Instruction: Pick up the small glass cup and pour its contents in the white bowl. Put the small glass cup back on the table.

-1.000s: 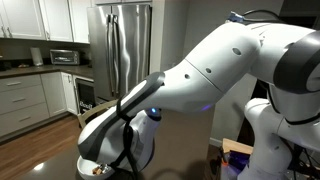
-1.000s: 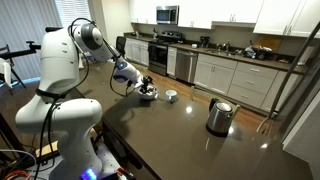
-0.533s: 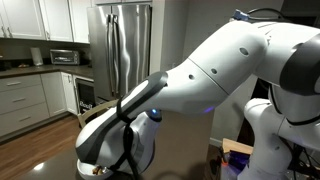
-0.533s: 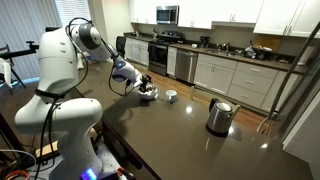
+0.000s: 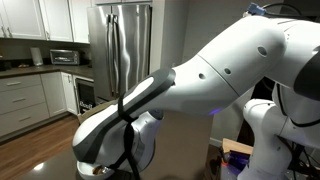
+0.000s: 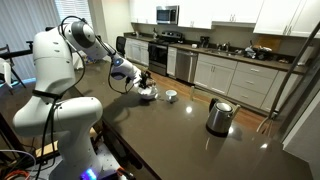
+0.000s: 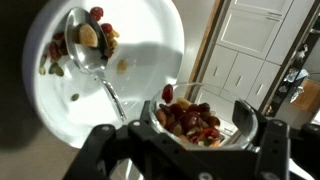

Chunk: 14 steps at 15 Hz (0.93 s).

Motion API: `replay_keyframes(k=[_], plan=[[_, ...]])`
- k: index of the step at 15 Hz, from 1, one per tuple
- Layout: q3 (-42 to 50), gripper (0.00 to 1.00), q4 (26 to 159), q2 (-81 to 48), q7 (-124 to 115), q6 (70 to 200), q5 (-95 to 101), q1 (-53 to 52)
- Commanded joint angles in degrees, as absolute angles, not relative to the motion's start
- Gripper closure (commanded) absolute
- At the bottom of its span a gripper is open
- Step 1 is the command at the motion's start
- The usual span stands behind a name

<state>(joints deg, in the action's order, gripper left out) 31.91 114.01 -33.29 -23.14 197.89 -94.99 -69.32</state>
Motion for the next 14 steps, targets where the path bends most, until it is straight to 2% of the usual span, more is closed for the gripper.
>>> replay_keyframes(k=[1, 14], plan=[[36.3, 0.43, 113.3, -34.2, -21.8, 197.9, -95.8, -73.0], [45.2, 0.43, 114.2, -40.1, -18.3, 197.9, -95.7, -82.8]])
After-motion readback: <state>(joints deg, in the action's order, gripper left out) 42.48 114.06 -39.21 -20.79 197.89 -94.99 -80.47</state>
